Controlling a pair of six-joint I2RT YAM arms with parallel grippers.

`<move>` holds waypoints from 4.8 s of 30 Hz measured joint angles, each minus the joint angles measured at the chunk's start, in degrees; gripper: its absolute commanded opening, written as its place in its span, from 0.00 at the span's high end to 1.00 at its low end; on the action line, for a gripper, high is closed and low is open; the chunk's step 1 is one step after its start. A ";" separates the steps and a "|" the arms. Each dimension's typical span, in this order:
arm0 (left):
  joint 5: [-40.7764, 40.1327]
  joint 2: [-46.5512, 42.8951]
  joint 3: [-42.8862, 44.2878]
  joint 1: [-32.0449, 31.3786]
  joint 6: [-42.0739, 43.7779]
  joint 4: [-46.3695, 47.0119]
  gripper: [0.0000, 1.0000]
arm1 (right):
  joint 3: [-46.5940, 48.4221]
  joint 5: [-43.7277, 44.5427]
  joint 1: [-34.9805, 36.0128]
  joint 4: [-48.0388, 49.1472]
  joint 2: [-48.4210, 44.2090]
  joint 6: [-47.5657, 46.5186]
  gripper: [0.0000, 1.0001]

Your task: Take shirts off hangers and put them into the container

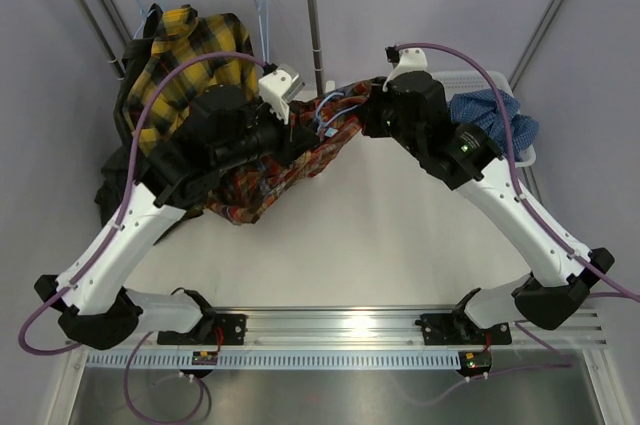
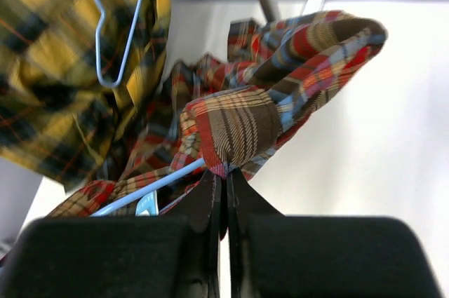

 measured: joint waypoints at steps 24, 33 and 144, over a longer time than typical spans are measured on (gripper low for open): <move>5.49 -12.20 -5.79 -0.42 -0.02 -1.57 1.00 | 11.50 1.11 -6.23 -6.69 -2.75 -3.61 1.00; 8.74 -8.76 -5.66 -0.42 -0.15 -2.10 1.00 | 11.50 1.73 -7.04 -6.71 -2.73 -4.94 1.00; 3.10 -7.30 -12.50 -0.37 9.94 -0.31 1.00 | -7.82 -33.75 -19.58 -4.70 -5.25 -20.63 0.26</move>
